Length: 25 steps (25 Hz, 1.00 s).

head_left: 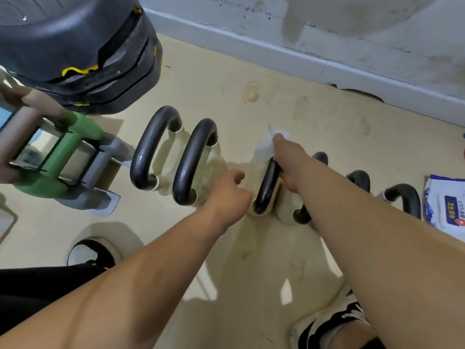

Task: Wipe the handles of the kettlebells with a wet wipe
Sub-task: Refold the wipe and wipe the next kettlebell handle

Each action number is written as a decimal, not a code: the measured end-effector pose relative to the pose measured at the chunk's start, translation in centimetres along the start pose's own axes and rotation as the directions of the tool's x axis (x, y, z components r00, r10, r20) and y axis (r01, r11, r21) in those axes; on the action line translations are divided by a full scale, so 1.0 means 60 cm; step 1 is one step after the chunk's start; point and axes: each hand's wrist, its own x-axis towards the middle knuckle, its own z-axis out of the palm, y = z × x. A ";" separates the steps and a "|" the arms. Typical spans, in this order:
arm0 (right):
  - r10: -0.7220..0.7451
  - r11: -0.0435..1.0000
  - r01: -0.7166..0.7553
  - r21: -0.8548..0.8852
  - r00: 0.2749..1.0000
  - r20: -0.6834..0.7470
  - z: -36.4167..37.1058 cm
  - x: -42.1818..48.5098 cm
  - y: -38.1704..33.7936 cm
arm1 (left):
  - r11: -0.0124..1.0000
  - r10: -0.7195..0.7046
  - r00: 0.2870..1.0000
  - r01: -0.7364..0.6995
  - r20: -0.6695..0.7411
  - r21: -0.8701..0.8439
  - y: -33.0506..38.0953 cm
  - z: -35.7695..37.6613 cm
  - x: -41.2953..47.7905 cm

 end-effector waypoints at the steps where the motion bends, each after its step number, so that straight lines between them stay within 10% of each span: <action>1: -0.001 0.999 -0.001 -0.048 0.999 -0.033 0.009 -0.001 0.003 | 1.000 -0.006 1.000 0.006 -0.001 -0.001 -0.003 0.000 -0.001; 6: -0.334 0.918 0.275 -0.285 0.924 -0.184 0.074 -0.067 0.063 | 0.999 -0.044 0.999 0.044 0.012 0.001 -0.031 -0.002 0.012; 11: -0.332 0.858 0.171 -0.484 0.904 -0.270 0.097 -0.117 0.148 | 0.999 -0.038 0.999 0.038 0.011 0.006 -0.043 -0.010 0.011; 18: -0.084 0.987 0.084 0.139 0.996 -0.008 0.018 -0.016 0.003 | 0.998 -0.038 0.999 0.040 -0.034 0.050 -0.056 -0.020 0.001; 25: -0.337 0.926 0.285 -0.247 0.919 -0.203 0.066 -0.087 0.147 | 0.995 -0.005 1.000 0.003 0.013 0.102 -0.059 -0.012 -0.028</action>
